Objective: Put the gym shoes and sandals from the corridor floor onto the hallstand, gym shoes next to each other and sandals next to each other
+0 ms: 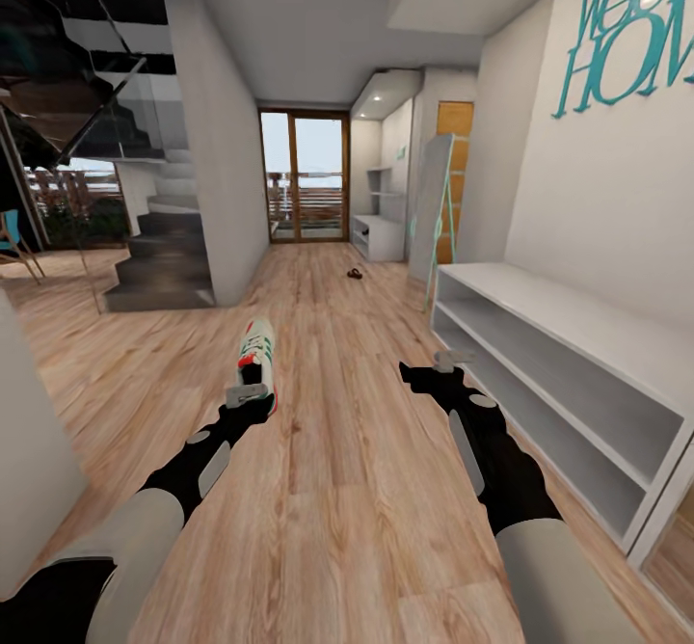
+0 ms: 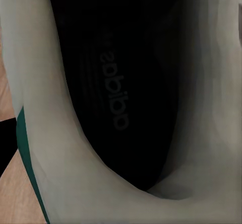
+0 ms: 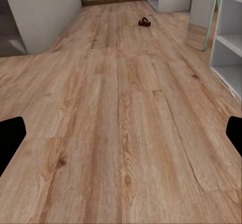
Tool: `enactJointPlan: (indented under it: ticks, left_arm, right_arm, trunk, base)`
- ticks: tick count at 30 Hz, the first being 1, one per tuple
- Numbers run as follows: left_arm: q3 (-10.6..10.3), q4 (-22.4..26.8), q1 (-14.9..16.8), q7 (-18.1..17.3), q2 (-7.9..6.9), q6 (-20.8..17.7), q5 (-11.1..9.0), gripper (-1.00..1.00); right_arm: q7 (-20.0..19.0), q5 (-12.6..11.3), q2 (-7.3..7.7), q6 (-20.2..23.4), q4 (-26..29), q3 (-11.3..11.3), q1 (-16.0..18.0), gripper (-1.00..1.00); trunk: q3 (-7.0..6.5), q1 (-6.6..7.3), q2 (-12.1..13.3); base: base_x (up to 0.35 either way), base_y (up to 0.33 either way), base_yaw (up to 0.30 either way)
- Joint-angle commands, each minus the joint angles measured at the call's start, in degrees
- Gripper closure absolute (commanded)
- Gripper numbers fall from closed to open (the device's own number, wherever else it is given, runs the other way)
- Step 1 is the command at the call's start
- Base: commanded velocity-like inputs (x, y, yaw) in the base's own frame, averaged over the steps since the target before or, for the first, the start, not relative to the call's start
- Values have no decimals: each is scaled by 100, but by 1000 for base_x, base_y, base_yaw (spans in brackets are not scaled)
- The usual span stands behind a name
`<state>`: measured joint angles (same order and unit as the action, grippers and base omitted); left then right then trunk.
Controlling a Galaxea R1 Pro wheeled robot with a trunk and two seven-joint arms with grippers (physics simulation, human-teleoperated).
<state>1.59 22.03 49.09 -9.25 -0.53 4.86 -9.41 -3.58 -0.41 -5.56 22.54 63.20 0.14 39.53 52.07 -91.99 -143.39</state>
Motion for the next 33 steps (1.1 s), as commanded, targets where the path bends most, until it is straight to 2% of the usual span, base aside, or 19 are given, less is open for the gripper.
enactJointPlan:
  ticks: [1, 28, 33]
  left_arm:
    - [17, -6, 5, -42, 2, 4, -52, 100]
    - [17, -6, 5, -42, 4, 2, -57, 100]
    - [17, -11, 5, -42, 7, 1, -60, 100]
  right_arm:
    - [-14, -3, -2, 31, 8, -5, 3, -100]
    - [-15, -3, -3, 32, -1, -6, 3, -100]
    - [-19, -3, -2, 28, -1, -5, 3, -100]
  trunk:
    - [6, -2, -2]
    - [6, -2, -2]
    - [6, -2, -2]
  base:
    - [346, 0, 1]
    - [346, -13, 1]
    - [346, -117, 151]
